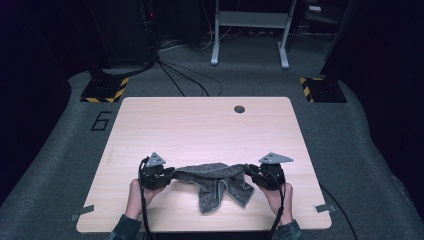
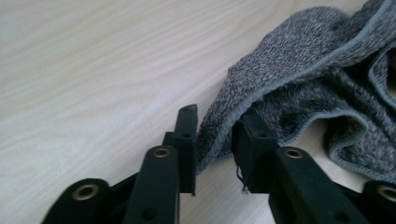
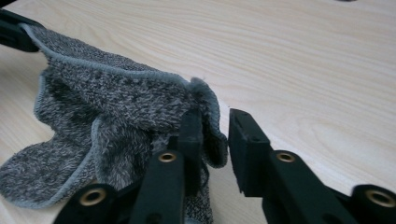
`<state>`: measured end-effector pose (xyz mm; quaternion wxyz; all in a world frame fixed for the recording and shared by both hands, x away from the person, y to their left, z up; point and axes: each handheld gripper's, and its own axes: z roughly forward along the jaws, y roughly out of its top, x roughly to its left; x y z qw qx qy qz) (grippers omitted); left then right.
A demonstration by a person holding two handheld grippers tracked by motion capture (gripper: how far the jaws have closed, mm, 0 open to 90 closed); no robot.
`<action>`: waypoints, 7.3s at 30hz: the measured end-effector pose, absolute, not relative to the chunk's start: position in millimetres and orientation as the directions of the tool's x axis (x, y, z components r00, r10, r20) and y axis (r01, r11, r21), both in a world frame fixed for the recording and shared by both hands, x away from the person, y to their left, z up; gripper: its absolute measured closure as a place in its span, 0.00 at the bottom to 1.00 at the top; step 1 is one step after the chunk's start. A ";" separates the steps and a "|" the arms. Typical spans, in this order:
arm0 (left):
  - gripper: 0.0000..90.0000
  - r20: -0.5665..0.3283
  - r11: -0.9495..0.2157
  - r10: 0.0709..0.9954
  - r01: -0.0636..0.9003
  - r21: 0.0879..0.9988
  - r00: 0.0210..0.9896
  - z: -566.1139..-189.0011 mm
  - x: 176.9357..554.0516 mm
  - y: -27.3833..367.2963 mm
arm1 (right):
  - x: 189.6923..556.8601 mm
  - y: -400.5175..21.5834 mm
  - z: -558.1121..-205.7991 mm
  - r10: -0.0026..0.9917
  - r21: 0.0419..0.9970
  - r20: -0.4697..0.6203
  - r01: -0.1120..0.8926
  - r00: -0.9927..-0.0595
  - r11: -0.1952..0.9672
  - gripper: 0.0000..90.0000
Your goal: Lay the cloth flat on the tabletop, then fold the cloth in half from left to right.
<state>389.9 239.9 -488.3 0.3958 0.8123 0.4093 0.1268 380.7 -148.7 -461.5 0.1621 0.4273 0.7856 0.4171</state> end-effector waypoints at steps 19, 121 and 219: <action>0.40 -0.145 -0.333 0.793 0.621 0.710 0.591 -504.6 386.2 251.3 | 371.6 -120.5 -445.5 0.761 0.802 0.044 0.477 -0.647 0.359 0.60; 0.96 0.089 -0.499 0.751 0.475 0.725 0.654 -501.8 388.3 226.8 | 386.4 -154.5 -487.5 0.791 0.812 -0.005 0.459 -0.612 0.360 0.90; 0.01 -0.054 -0.324 0.820 0.541 0.776 0.569 -490.6 441.4 249.1 | 366.2 -105.1 -483.2 0.791 0.811 0.070 0.496 -0.607 0.309 0.02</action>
